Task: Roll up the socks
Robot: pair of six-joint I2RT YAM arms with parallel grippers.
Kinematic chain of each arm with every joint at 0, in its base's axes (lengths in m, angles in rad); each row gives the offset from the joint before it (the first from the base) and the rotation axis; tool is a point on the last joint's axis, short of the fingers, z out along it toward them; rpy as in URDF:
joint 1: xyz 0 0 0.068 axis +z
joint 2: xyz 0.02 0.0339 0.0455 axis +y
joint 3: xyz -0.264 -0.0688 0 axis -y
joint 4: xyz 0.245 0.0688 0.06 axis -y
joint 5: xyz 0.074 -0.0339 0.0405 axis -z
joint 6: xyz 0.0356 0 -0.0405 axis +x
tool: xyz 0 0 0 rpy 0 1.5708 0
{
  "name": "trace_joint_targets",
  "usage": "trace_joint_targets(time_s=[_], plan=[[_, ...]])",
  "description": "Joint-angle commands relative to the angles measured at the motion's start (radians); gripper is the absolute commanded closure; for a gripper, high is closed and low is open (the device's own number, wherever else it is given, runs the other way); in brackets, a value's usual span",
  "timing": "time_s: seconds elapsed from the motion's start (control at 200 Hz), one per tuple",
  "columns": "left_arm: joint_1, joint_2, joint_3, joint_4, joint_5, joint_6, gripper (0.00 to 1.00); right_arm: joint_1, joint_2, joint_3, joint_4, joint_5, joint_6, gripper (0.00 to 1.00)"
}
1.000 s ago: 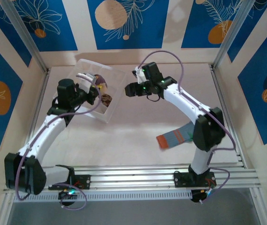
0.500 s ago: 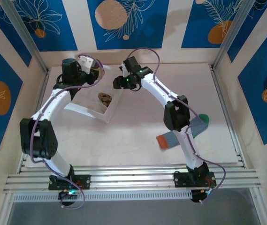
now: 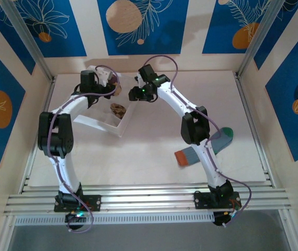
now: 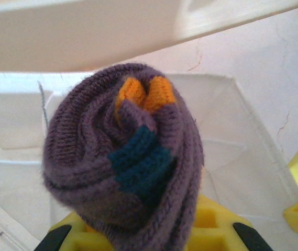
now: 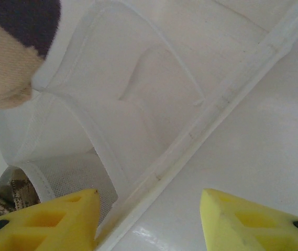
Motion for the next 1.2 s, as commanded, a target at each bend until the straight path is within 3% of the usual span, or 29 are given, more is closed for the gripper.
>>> trace_joint_targets(time_s=[0.0, 0.435, 1.196], plan=[[0.011, 0.03, 0.061, 0.074, 0.025, -0.063, 1.0, -0.024, -0.012, -0.032, -0.06, 0.011, -0.039, 0.48], [0.007, 0.089, 0.042, 0.095, -0.051, -0.101, 1.0, -0.072, -0.056, -0.101, -0.095, -0.019, -0.101, 0.49], [-0.094, 0.219, 0.237, 0.059, -0.13, -0.058, 1.0, -0.068, -0.025, -0.107, -0.075, -0.069, -0.11, 0.52]])
